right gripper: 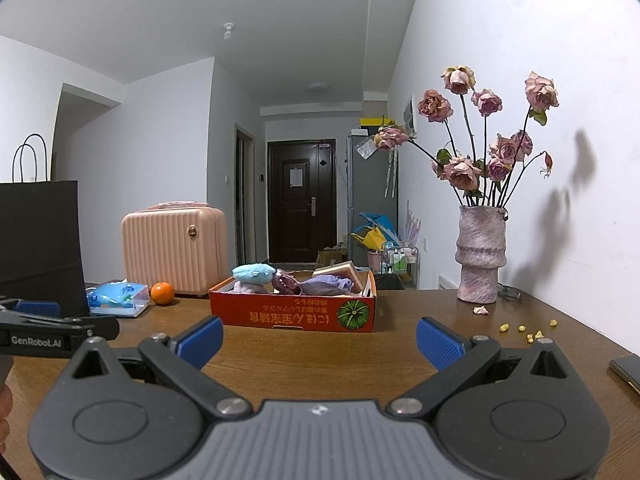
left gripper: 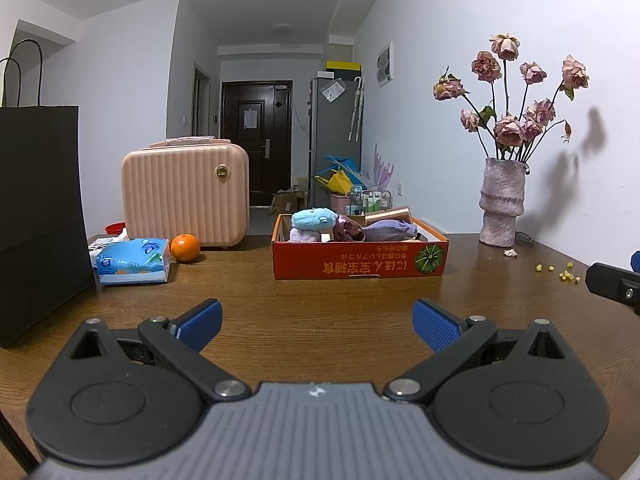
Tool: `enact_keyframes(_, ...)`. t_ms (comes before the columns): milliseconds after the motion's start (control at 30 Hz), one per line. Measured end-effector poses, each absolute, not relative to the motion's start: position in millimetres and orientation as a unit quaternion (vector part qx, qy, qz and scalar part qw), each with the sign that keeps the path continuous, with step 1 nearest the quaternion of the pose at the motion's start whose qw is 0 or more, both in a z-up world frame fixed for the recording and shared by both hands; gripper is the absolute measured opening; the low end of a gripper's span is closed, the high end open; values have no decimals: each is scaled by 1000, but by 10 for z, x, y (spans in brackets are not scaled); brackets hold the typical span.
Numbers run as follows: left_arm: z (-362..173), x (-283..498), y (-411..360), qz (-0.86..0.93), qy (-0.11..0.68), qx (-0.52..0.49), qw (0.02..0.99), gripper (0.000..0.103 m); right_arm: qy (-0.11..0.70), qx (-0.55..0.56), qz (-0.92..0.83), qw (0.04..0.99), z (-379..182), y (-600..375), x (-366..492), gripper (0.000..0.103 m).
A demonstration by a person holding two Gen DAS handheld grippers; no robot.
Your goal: Organize soft objects
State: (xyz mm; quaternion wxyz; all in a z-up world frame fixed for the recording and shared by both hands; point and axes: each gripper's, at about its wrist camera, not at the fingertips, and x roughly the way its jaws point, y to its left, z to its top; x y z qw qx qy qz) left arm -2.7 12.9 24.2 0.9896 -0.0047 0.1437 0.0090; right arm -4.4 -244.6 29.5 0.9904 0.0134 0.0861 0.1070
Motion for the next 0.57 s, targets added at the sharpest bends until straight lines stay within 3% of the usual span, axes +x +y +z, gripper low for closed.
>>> enact_keyframes(567, 219, -5, 130, 11, 141, -4, 990, 103, 94, 14, 107, 990, 244, -2432, 16, 103)
